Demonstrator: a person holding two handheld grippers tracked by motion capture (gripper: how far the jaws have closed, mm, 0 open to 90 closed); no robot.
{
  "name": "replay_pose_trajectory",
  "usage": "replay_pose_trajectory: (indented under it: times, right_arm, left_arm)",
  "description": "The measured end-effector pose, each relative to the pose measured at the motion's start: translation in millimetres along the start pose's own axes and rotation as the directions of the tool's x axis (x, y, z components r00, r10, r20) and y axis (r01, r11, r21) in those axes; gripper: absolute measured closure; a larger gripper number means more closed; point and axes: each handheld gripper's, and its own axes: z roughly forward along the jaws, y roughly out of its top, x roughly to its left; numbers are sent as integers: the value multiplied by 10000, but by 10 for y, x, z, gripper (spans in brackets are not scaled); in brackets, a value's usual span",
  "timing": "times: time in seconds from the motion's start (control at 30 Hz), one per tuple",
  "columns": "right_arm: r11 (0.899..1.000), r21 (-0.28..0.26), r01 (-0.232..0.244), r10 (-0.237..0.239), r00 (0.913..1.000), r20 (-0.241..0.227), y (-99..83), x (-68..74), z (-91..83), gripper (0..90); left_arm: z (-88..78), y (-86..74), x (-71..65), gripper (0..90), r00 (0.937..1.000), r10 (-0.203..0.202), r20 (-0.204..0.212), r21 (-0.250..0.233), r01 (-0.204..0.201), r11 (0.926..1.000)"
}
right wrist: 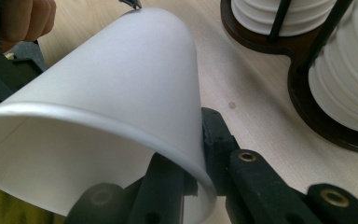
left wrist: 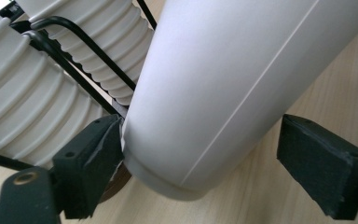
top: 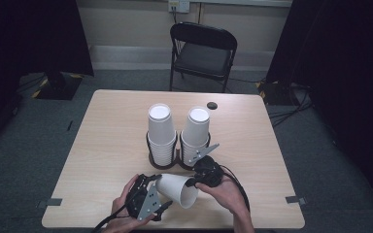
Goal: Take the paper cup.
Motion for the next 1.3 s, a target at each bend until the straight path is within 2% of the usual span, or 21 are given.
replay_pose_trajectory:
  times: [0.13, 0.17, 0.23, 0.4, 0.53, 0.63, 0.77, 0.97, 1.07, 1.2, 1.3]
  right_arm:
    - [10000, 66, -44, 45, 10000, -87, 15, 1, 22, 865]
    - [10000, 69, -47, 47, 9999, -103, 18, 2, 27, 865]
    - [9998, 203, -6, 8, 10000, -91, 48, 15, 59, 866]
    - [9998, 147, 112, -109, 9997, -205, 84, 48, 91, 867]
    - [10000, -47, -50, 49, 9998, -194, 97, 38, 102, 878]
    - [9999, -96, -51, 49, 9998, -179, 105, 43, 113, 879]
    - [9992, -356, -186, 177, 9995, -243, 108, 50, 139, 886]
    - [9989, -384, -282, 267, 9989, -393, 126, 73, 198, 886]
    - [9988, -372, -303, 288, 9987, -419, 140, 95, 219, 886]
    - [9988, -385, -311, 291, 9982, -520, 143, 111, 242, 884]
    - [9982, -446, -406, 388, 9984, -422, 126, 103, 241, 883]
  left_arm:
    - [43, 45, -21, 95, 9996, 289, -75, 293, -286, 9992]
    - [62, 52, -39, 88, 9997, 189, -137, 332, -184, 9993]
    - [100, 76, -59, 75, 9991, 358, -205, 500, -348, 9981]
    - [144, 139, -79, 72, 9983, 570, -130, 460, -564, 9973]
    - [140, 159, -89, 76, 9995, 316, 38, 4, -316, 9995]
    - [156, 173, -97, 75, 9996, 259, 101, -38, -259, 9997]
    - [154, 190, -80, 101, 9994, -295, 200, -552, 306, 9980]
    - [157, 231, -82, 65, 9997, -254, 54, -655, 257, 9975]
    - [159, 251, -91, 61, 9992, -398, 64, -814, 402, 9959]
    - [177, 267, -96, 60, 9993, -385, 36, -773, 386, 9963]
    - [187, 256, -99, 72, 9991, -412, 4, -757, 411, 9963]
